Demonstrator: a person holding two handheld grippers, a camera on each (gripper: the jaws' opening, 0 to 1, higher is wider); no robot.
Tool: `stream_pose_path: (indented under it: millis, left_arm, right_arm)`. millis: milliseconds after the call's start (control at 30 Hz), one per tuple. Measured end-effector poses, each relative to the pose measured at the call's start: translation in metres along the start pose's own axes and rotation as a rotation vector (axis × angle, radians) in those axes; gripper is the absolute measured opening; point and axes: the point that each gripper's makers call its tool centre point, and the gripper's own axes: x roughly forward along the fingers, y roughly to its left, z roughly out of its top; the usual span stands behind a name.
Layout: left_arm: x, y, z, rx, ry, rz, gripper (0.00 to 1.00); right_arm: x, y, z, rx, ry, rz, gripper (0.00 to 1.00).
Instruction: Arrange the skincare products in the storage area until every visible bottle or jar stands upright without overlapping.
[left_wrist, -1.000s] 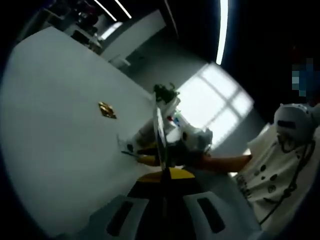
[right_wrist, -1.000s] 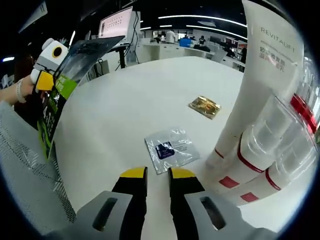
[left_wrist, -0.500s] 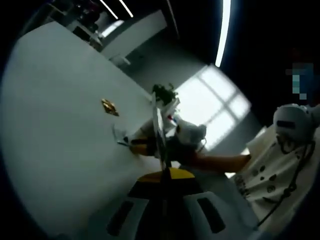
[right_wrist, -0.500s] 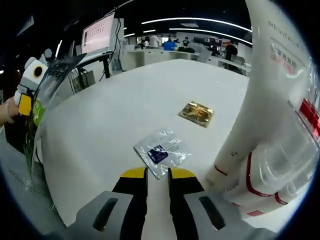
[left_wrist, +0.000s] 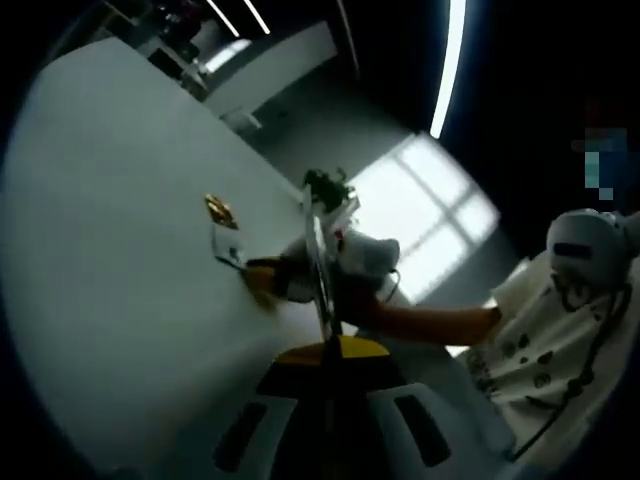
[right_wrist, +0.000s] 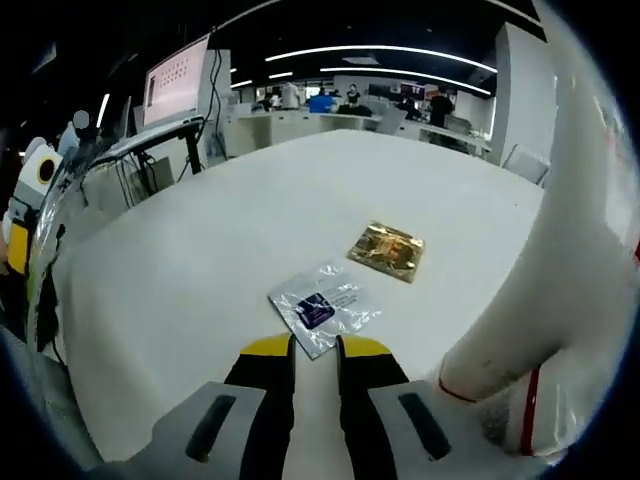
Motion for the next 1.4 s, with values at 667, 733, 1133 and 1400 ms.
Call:
stream_pose_path:
  millis: [667, 733, 1133, 1400]
  left_arm:
    - [-0.004, 0.01, -0.004, -0.062, -0.005, 0.018, 0.0]
    - [-0.005, 0.011, -0.005, -0.067, -0.004, 0.021, 0.0]
    - [-0.006, 0.021, -0.008, -0.113, -0.008, 0.068, 0.0]
    - [-0.001, 0.027, -0.012, -0.133, 0.01, 0.125, 0.0]
  right_arm:
    - [0.032, -0.001, 0.025, -0.014, -0.065, -0.043, 0.16]
    - [0.037, -0.004, 0.028, 0.005, -0.068, -0.047, 0.16]
    - [0.029, 0.004, 0.043, -0.044, -0.102, -0.015, 0.16]
    - [0.0, 0.024, 0.051, -0.174, -0.131, 0.051, 0.15]
